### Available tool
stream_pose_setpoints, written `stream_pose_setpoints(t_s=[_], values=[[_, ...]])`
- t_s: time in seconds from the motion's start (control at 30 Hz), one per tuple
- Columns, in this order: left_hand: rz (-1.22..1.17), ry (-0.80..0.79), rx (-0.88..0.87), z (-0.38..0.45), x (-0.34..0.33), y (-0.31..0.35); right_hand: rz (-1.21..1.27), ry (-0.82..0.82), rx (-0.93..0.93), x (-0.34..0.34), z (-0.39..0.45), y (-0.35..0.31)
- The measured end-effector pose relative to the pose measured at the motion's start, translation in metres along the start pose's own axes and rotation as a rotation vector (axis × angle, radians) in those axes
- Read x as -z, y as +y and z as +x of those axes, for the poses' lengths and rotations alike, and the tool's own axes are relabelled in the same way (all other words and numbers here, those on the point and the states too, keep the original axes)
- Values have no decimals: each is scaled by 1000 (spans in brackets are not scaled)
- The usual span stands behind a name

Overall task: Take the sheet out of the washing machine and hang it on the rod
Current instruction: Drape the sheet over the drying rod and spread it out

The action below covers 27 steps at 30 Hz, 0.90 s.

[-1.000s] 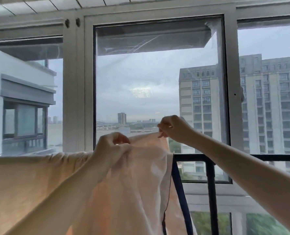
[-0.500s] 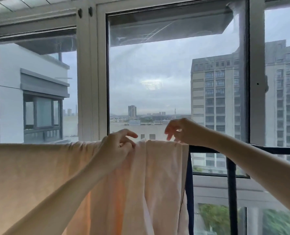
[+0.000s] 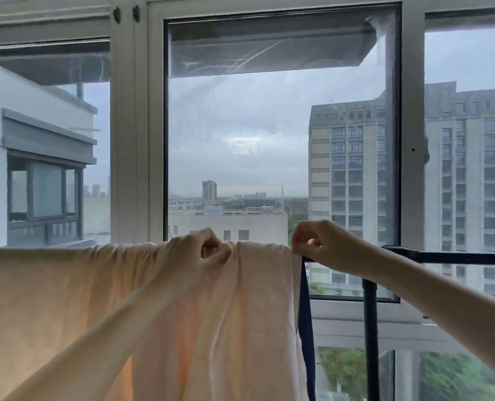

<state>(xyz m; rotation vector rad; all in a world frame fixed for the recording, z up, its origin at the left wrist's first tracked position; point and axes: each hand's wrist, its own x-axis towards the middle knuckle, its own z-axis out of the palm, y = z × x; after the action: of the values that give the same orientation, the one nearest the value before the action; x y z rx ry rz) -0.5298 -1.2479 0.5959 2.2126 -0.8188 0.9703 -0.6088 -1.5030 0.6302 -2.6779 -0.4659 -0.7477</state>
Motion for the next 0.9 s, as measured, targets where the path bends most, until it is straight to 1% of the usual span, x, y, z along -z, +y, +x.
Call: stream_pose_setpoints(t_s=[0.07, 0.13, 0.2, 0.3, 0.43, 0.6, 0.7, 0.8, 0.9], values=[[-11, 8, 0, 2, -1, -5, -75, 27, 13, -13, 2, -5], [4, 23, -10, 1, -2, -11, -72, 62, 8, -18, 4, -8], [17, 41, -27, -1, -2, -18, -45, 55, 8, -14, 5, -10], [-32, 42, -42, -2, -5, -25, -43, 42, 6, -1, 6, -6], [-38, 65, -73, -5, -8, -24, -112, 92, 13, 4, 6, 4], [33, 21, -94, -6, -9, -26, -205, 149, -8, 10, -6, 17], [49, 2, -79, -8, -10, -22, -226, 226, -36, 30, -17, 34], [83, -6, -56, -10, -12, -12, -232, 350, -76, 58, -33, 56], [85, 47, 14, -13, -18, 20, -246, 426, -89, 85, -54, 80]])
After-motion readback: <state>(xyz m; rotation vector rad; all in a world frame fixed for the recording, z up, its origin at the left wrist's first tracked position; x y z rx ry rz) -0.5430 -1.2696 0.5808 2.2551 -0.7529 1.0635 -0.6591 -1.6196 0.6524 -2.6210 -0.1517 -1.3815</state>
